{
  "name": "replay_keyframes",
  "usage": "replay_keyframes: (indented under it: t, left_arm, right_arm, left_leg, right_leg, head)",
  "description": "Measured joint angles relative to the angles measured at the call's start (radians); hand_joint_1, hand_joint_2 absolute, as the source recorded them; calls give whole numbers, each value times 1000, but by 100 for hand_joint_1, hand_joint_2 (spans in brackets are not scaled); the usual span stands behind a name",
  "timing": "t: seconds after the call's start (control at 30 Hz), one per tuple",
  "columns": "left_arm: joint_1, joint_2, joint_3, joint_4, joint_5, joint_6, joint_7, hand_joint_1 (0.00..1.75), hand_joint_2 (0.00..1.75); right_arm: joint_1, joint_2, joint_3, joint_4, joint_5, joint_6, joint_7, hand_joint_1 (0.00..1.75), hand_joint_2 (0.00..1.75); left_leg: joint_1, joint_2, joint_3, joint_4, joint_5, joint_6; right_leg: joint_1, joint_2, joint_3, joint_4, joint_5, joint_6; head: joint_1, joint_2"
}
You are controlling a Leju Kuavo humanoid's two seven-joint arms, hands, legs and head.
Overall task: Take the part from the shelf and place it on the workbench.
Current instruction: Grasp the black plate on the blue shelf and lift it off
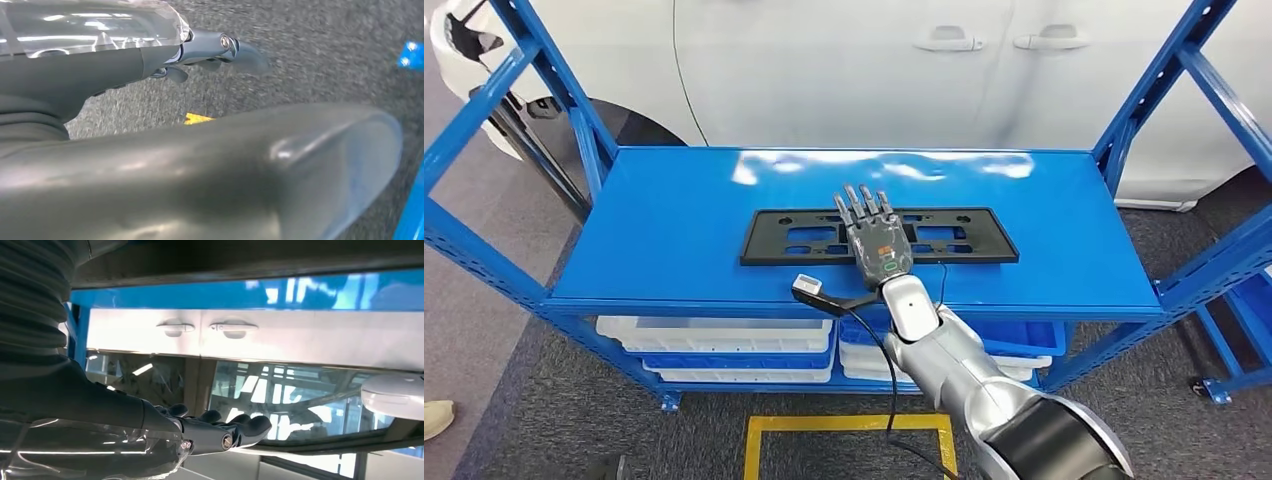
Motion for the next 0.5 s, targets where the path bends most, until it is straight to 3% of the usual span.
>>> replay_keyframes:
  t: [0.1, 0.13, 0.17, 0.2, 0.27, 0.3, 0.37, 0.5]
  left_arm:
    - [-2, 0, 0, 0, 0, 0, -1, 0, 0]
    - [-1, 1, 0, 0, 0, 0, -1, 0, 0]
    - [0, 2, 0, 0, 0, 0, -1, 0, 0]
    - [1, 2, 0, 0, 0, 0, -1, 0, 0]
    - [1, 2, 0, 0, 0, 0, -1, 0, 0]
    - [1, 2, 0, 0, 0, 0, -1, 0, 0]
    - [1, 2, 0, 0, 0, 0, 0, 0, 0]
    - [1, 2, -1, 0, 0, -1, -1, 0, 0]
  right_arm:
    - [-1, 2, 11, 1, 0, 13, -1, 0, 175]
    - [0, 3, 18, 2, 0, 21, -1, 0, 175]
    - [1, 3, 24, 3, 0, 27, -1, 0, 175]
    - [3, 3, 29, 4, 0, 31, 0, 0, 175]
    - [3, 3, 36, 5, 0, 33, 0, 0, 175]
    - [3, 3, 39, 6, 0, 33, 0, 0, 175]
    - [2, 3, 44, 6, 0, 34, 0, 0, 175]
    - [-2, 3, 48, 6, 0, 34, 0, 0, 175]
  left_leg:
    - [6, 1, -100, 173, -70, -13]
    - [8, 1, -136, 221, -83, -17]
    - [10, 1, -159, 239, -77, -21]
    - [11, 1, -164, 219, -49, -24]
    - [14, 2, -126, 93, 47, -27]
    - [13, 3, -105, 28, 74, -26]
    - [8, 6, -81, -35, 90, -10]
    - [12, 5, -68, -42, 89, 21]
  right_leg:
    - [-3, 0, 18, -2, -13, -7]
    - [-3, 1, 22, -1, -18, -6]
    - [-3, 2, 27, 0, -23, -5]
    - [-4, 3, 34, 2, -30, -3]
    - [-7, 4, 52, 7, -47, 4]
    - [-7, 4, 59, 9, -54, 9]
    - [-4, 4, 64, 12, -66, 20]
    - [-2, 3, 59, 38, -93, 43]
  head:
    - [0, 0]
    - [0, 0]
    - [0, 0]
    - [0, 0]
    - [0, 0]
    - [0, 0]
    - [0, 0]
    - [0, 0]
